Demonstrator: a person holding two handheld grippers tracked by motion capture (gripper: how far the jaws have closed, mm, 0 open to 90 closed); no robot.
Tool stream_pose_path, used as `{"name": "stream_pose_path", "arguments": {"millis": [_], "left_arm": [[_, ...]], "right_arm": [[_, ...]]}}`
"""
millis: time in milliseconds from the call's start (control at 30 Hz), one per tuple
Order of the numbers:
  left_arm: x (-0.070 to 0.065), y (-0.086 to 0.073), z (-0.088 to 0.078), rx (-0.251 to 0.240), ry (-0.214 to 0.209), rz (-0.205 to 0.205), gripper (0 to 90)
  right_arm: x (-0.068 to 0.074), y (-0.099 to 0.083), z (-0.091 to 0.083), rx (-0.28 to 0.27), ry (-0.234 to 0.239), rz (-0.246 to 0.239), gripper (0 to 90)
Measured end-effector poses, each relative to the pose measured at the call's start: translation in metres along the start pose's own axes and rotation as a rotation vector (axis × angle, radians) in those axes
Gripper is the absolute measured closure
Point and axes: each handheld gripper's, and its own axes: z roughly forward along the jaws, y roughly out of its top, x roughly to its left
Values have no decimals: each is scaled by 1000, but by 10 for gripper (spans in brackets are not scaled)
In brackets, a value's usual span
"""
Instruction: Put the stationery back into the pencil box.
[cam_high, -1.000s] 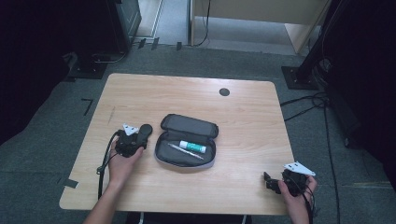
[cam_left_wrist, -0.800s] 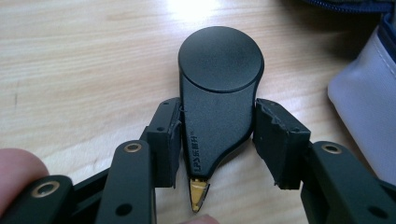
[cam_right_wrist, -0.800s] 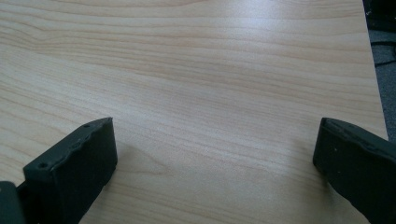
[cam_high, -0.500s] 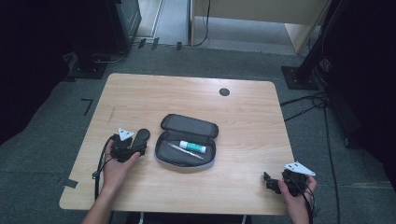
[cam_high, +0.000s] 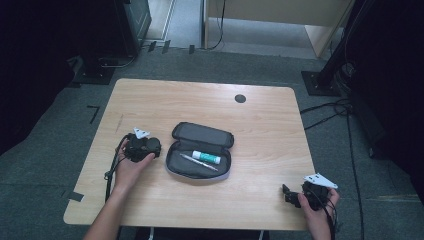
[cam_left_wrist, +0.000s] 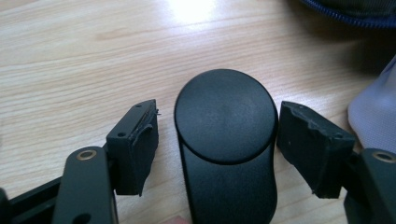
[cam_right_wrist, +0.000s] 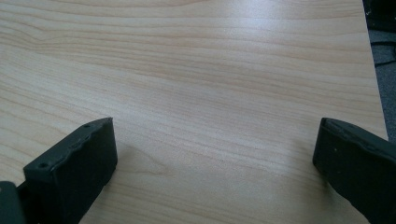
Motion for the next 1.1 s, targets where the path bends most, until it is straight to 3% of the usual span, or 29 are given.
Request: {"name": "stream_pose_path", "arguments": {"millis": [167, 400, 767, 1100], "left_arm": [[0, 0, 0, -16, 1, -1, 404], [1, -1, -2, -14, -17, 3, 420], [3, -3, -17, -43, -108, -27, 422], [2, 2, -43, -125, -167, -60, 422]], "right_arm": [[0, 0, 0, -1, 0, 2, 0], [0, 0, 0, 0, -1, 0, 0], [0, 0, 0, -1, -1, 0, 0], [0, 0, 0, 0, 0, -1, 0]]}}
